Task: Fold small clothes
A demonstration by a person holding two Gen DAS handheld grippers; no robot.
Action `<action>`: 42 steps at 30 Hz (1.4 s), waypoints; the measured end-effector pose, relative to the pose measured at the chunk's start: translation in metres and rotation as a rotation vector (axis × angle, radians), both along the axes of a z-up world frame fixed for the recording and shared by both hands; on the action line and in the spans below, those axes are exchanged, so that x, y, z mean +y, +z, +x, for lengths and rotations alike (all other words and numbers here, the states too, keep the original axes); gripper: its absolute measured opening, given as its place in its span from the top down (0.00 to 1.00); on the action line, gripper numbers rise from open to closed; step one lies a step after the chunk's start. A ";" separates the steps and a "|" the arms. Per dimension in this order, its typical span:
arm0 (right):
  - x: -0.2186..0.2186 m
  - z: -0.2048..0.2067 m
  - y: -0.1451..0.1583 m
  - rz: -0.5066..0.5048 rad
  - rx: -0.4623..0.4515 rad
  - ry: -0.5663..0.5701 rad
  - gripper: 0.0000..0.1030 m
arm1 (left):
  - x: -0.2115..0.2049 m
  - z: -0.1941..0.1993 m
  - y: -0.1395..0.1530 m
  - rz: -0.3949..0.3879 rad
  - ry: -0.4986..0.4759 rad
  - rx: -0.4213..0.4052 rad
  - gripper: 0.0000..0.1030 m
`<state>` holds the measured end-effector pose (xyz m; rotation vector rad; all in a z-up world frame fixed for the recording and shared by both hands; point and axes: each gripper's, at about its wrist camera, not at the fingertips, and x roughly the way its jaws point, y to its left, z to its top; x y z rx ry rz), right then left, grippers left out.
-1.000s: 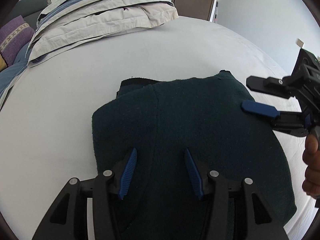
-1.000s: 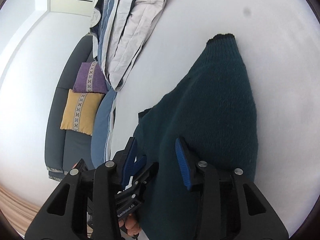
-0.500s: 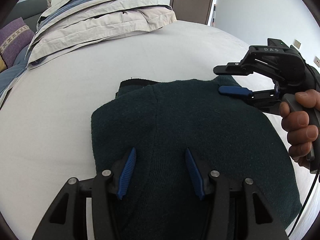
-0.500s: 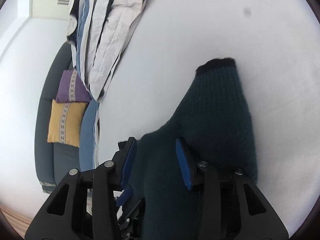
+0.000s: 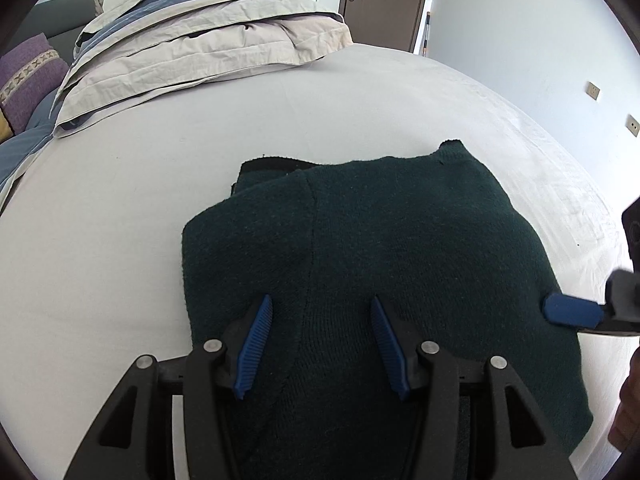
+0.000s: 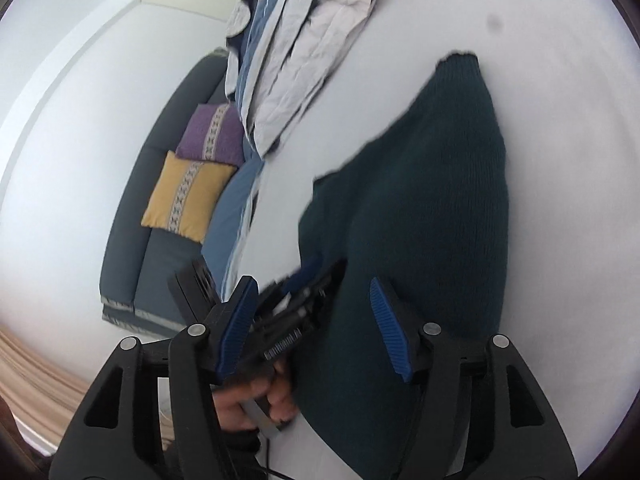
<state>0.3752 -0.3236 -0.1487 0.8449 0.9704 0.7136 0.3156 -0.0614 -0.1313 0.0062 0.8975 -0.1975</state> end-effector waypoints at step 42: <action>-0.002 0.007 -0.036 -0.175 0.139 -0.036 0.58 | 0.078 0.024 -0.023 -0.652 0.050 0.417 0.75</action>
